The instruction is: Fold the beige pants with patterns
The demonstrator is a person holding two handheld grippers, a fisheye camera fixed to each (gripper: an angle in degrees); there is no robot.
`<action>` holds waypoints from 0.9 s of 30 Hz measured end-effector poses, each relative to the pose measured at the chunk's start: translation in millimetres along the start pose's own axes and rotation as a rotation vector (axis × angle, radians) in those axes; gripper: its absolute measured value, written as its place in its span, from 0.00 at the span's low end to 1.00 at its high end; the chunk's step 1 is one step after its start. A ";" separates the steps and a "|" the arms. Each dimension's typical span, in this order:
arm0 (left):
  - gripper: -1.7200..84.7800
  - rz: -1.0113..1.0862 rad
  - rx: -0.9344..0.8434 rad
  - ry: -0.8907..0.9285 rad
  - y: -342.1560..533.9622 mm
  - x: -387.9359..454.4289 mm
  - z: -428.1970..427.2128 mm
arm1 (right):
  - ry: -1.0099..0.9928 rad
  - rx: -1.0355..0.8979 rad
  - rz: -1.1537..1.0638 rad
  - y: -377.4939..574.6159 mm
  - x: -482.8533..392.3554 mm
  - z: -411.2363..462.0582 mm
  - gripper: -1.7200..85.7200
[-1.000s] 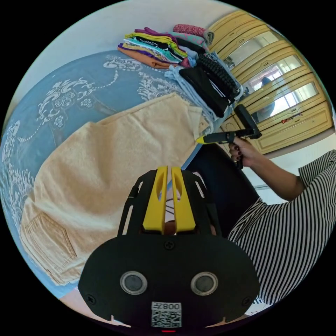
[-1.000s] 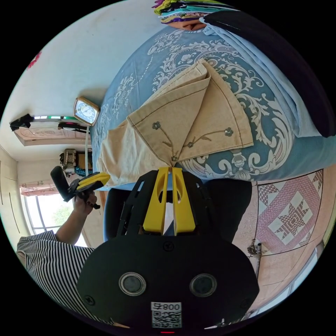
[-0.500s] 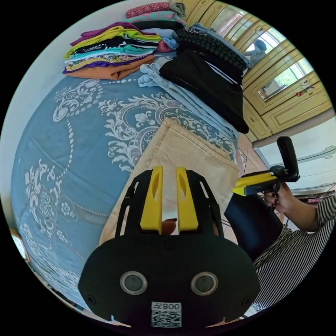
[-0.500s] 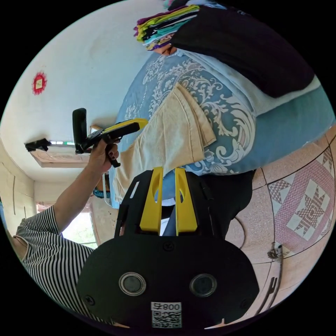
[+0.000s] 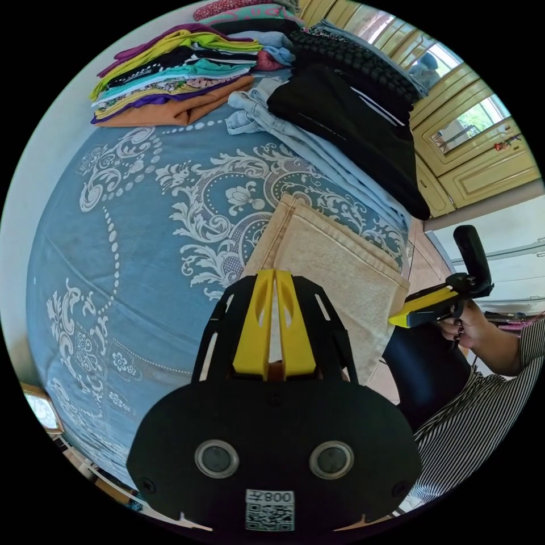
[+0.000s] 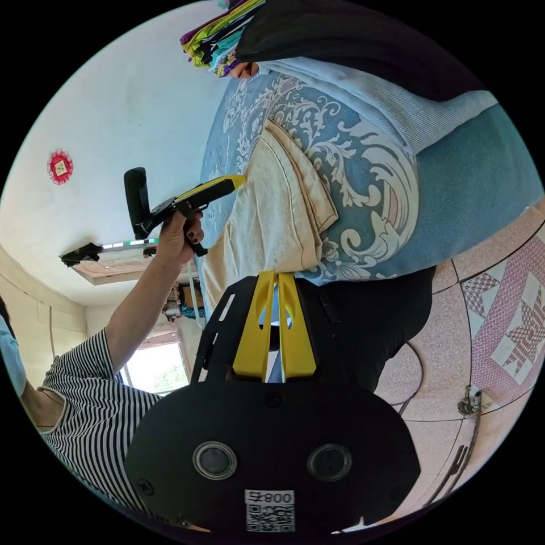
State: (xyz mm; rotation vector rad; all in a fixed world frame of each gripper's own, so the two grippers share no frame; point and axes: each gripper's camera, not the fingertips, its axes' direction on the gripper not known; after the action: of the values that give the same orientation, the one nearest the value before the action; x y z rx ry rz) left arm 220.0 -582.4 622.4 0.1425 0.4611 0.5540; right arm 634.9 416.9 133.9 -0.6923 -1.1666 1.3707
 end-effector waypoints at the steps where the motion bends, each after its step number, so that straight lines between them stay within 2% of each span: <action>1: 0.03 0.002 0.011 0.000 -0.7 -0.9 -5.0 | -0.004 0.003 -0.005 -0.8 0.0 -1.1 0.03; 8: 0.02 -0.017 0.046 -0.018 -7.7 -12.4 -25.1 | 0.018 0.036 -0.074 -20.0 -4.9 -4.2 0.03; 20: 0.03 -0.081 0.004 -0.012 -3.5 -36.5 -36.2 | 0.048 0.018 -0.042 -63.0 12.4 29.4 0.03; 27: 0.04 -0.106 0.036 -0.002 19.3 -49.7 -74.8 | 0.009 0.014 -0.026 -83.4 19.0 54.8 0.03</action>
State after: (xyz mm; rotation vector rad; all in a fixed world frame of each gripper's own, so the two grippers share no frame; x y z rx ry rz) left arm 139.3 -592.3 579.8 0.1518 0.4740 0.4419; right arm 612.7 409.8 232.8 -0.6714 -1.1540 1.3515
